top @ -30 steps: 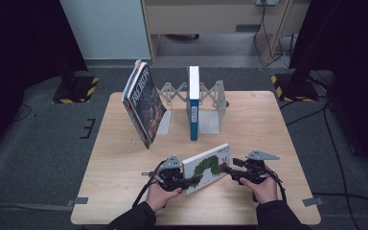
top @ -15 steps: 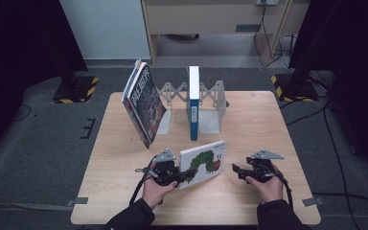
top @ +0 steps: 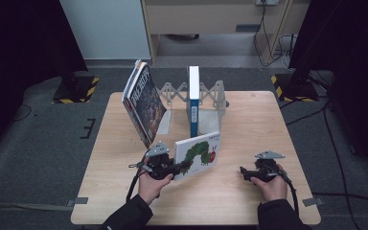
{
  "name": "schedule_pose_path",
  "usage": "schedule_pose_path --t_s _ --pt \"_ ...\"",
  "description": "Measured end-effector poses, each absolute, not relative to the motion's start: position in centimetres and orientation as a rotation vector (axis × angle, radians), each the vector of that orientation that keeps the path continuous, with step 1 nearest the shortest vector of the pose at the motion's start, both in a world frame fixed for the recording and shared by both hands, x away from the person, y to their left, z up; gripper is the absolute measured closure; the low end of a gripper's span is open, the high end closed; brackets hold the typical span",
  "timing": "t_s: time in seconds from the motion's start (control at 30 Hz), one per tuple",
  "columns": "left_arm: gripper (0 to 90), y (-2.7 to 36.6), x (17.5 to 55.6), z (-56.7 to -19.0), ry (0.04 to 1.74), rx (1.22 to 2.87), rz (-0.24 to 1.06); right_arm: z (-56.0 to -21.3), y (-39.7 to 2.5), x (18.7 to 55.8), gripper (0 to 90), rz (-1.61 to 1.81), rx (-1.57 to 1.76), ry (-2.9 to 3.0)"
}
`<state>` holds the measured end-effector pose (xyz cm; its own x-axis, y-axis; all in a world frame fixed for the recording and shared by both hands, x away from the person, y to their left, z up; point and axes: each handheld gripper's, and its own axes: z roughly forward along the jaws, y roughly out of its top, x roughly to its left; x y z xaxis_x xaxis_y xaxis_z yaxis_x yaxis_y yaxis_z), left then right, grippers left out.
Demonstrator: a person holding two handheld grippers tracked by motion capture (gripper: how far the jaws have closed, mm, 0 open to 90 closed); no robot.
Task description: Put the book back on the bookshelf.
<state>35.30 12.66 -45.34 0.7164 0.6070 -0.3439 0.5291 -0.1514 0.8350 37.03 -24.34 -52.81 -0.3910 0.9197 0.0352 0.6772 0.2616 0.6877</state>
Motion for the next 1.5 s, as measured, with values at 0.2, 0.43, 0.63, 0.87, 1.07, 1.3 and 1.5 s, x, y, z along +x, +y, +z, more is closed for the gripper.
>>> schedule_pose_path --t_s 0.2,0.43,0.63,0.87,1.07,1.3,1.5 --pt "74.8 12.3 35.7 -44.5 0.893 1.795 0.14 -53.2 -24.2 37.1 14.2 0.881 1.443 2.173" --pt "74.7 11.7 36.7 -43.4 0.922 1.75 0.183 -53.6 -23.8 37.0 9.0 0.881 1.421 2.158" --pt "74.7 11.0 37.4 -42.7 0.942 1.721 0.216 -53.9 -23.9 36.9 6.1 0.903 1.402 2.141" --pt "74.7 10.3 38.4 -42.3 0.965 1.677 0.266 -53.9 -23.8 36.9 5.4 0.906 1.407 2.143" --pt "74.7 9.8 39.2 -41.9 0.975 1.658 0.314 -53.9 -23.8 36.9 5.1 0.906 1.41 2.143" --pt "74.7 8.8 40.1 -41.9 0.981 1.654 0.353 -53.9 -23.8 36.9 5.1 0.906 1.41 2.143" --pt "74.7 8.3 41.0 -41.9 0.995 1.627 0.377 -53.9 -23.8 36.9 5.0 0.906 1.41 2.144"
